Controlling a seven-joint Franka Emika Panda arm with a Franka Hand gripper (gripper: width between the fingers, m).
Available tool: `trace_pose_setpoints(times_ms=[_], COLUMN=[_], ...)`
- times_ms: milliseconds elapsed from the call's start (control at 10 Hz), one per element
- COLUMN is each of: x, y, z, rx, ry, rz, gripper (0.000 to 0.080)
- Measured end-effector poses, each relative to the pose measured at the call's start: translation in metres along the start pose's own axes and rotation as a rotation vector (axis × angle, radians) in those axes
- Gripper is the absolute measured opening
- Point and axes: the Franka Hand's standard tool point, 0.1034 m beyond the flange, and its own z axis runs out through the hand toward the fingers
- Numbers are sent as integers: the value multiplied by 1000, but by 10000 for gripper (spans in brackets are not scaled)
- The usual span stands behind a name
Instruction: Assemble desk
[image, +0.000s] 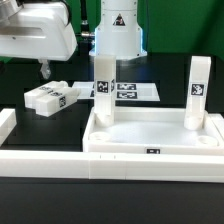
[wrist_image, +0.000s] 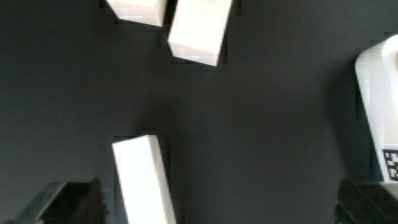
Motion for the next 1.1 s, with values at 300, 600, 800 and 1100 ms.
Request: trace_pose_setpoints(times_ms=[300,600,800,1100], x=[-14,-19,-21,-23], y=[4,1,1,-7], z=[26,34,38,53], rx=[79,92,94,90], ry=[-51,-69,-96,-254], rz=[132,139,139,120], gripper=[649,649,649,649])
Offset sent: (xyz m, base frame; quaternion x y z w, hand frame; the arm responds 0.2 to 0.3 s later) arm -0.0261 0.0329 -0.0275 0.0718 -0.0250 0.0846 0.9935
